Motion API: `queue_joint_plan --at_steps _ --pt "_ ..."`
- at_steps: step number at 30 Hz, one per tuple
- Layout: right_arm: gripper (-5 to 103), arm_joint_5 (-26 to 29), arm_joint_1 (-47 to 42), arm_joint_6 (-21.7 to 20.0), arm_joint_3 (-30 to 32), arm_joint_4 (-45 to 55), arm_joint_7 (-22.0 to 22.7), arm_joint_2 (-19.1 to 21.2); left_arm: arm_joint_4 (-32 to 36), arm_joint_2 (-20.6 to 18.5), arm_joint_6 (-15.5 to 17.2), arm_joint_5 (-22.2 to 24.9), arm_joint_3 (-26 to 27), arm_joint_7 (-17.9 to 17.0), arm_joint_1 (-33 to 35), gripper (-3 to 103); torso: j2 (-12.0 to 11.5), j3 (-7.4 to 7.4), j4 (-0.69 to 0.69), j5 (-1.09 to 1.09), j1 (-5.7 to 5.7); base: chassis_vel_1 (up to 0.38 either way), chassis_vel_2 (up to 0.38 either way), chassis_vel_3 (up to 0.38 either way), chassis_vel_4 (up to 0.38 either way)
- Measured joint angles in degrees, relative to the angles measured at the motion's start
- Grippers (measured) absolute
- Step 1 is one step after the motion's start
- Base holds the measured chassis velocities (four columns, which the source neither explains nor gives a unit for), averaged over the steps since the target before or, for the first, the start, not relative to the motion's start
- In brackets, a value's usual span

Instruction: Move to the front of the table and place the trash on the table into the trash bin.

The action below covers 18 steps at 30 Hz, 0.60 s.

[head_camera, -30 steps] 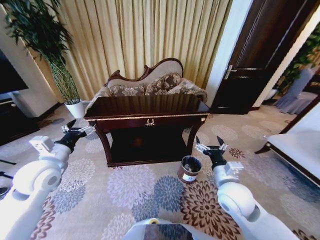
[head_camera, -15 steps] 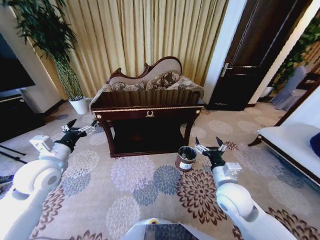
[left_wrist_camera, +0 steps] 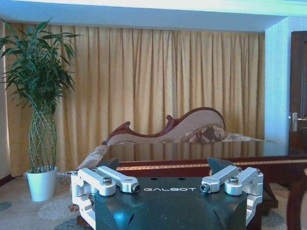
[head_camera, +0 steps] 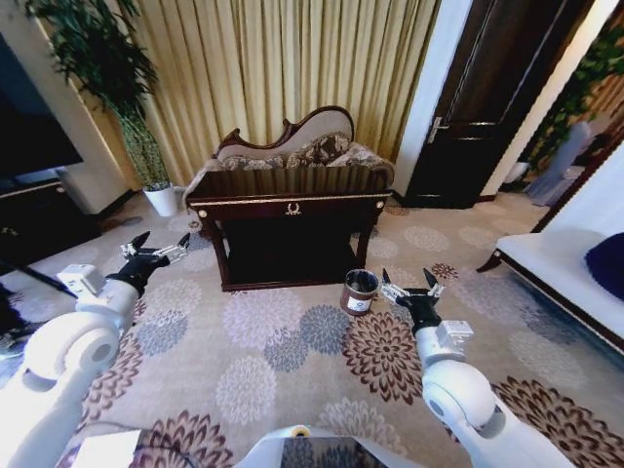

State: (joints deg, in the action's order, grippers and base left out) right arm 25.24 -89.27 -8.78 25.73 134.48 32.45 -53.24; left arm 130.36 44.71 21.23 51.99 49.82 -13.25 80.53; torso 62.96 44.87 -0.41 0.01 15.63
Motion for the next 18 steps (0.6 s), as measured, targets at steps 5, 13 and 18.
queue_joint_plan --at_steps 5,13,18 --pt "100 -0.3 0.6 0.8 0.2 -0.9 -0.1 0.2 -0.1 0.1 -0.5 -0.5 -0.6 -0.1 -0.5 100 0.0 -0.01 0.01 -0.04 -0.01 0.19 -0.2 -0.217 0.166" --pt "100 -0.4 1.1 1.2 -0.1 -1.9 -0.2 0.0 -0.1 0.2 -0.8 -0.8 -1.4 -0.7 -0.8 100 0.0 0.03 0.01 -0.01 0.04 0.05 -0.032 -0.036 0.048" --pt "100 -0.4 1.6 1.6 -0.3 -2.7 -0.4 0.1 0.0 0.3 -0.9 -0.9 -2.0 -1.3 -1.1 100 0.0 0.03 0.0 0.0 0.07 0.0 0.0 0.0 0.0"
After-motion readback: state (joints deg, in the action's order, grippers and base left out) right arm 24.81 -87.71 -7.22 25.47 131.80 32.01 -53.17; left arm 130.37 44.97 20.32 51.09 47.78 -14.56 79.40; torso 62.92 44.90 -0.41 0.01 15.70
